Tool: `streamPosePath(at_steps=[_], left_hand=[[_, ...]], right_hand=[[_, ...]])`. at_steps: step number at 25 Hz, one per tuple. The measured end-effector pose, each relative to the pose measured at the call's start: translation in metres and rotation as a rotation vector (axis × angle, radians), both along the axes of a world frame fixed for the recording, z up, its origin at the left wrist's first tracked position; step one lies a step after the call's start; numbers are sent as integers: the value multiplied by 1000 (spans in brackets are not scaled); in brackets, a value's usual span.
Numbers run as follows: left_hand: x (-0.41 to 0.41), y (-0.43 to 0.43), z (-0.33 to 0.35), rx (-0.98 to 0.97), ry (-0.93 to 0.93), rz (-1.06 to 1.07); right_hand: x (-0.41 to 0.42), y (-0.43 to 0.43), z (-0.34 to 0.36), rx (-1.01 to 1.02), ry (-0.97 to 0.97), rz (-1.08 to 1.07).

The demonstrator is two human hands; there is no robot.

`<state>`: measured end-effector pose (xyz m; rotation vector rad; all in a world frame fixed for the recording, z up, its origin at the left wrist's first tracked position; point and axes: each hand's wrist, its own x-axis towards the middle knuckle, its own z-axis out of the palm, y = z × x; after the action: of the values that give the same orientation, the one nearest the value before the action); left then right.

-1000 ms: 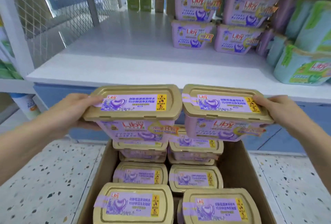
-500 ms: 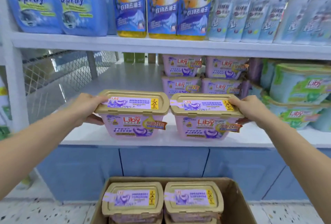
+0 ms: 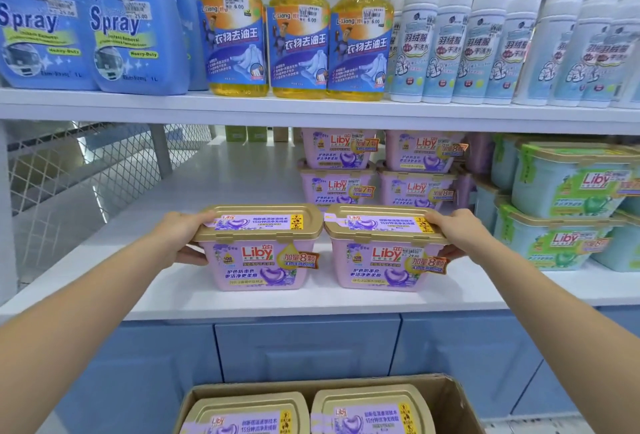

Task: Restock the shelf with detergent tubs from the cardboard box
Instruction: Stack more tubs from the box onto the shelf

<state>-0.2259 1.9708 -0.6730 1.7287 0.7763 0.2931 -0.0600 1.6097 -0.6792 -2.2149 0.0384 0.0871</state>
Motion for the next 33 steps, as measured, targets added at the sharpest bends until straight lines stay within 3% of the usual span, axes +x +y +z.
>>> streamPosePath(at_steps=[9, 16, 21, 24, 28, 33], left_hand=[[-5, 7, 2, 34, 71, -32], [-103, 10, -69, 231, -120, 120], [-153, -42, -159, 147, 47, 71], [-168, -65, -202, 161, 243, -6], [-177, -72, -227, -49, 445, -6], [-165, -77, -252, -316, 407, -7]], right_hand=[[-12, -16, 4, 176, 170, 79], [-75, -63, -58, 267, -128, 139], [-122, -61, -139, 128, 5, 247], [-137, -55, -178, 86, 100, 248], [-147, -56, -216, 41, 173, 160], [-153, -52, -247, -40, 225, 30]])
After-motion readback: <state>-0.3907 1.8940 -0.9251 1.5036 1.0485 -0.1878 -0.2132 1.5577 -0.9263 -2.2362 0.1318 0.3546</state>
